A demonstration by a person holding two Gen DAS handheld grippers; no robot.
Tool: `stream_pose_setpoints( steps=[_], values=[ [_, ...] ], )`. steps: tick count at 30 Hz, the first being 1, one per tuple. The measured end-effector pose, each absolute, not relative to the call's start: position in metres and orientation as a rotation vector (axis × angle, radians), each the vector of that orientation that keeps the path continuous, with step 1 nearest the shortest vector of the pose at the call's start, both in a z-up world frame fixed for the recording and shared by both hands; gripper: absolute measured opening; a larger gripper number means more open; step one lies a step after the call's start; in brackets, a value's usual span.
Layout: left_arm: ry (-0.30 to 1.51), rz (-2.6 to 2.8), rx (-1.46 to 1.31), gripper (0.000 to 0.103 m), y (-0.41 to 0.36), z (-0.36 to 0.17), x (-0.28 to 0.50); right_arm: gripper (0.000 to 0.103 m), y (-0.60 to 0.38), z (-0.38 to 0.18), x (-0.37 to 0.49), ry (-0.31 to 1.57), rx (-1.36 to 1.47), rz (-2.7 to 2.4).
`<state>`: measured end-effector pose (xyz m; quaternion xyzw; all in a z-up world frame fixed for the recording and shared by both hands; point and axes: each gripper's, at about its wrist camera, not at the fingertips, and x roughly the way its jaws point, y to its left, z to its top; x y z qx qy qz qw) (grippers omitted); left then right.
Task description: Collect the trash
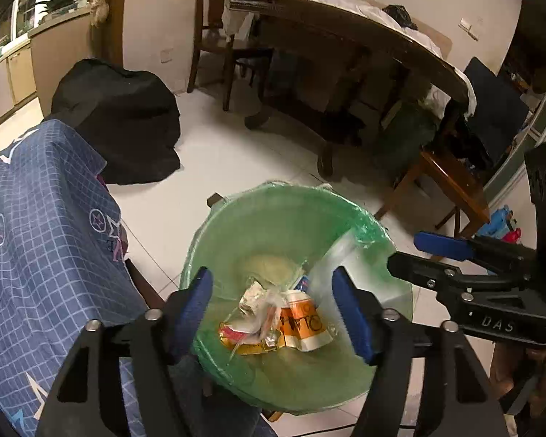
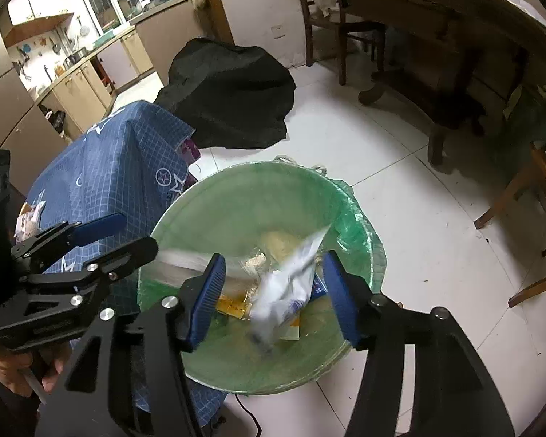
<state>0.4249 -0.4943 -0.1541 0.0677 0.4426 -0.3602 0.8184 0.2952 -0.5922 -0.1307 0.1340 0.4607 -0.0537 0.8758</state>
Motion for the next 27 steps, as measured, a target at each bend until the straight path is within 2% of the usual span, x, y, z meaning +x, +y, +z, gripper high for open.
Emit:
stream_pose_setpoints(
  steps=[22,27],
  values=[
    [0.937,-0.754,0.152,0.070,-0.490,-0.146,0.418,0.054,-0.594,-0.130,0.291,0.957,0.281,-0.119],
    [0.931,-0.740,0.157,0.070,-0.479,-0.144,0.414,0.063,-0.591,-0.128,0.284,0.933,0.280,-0.118]
  ],
)
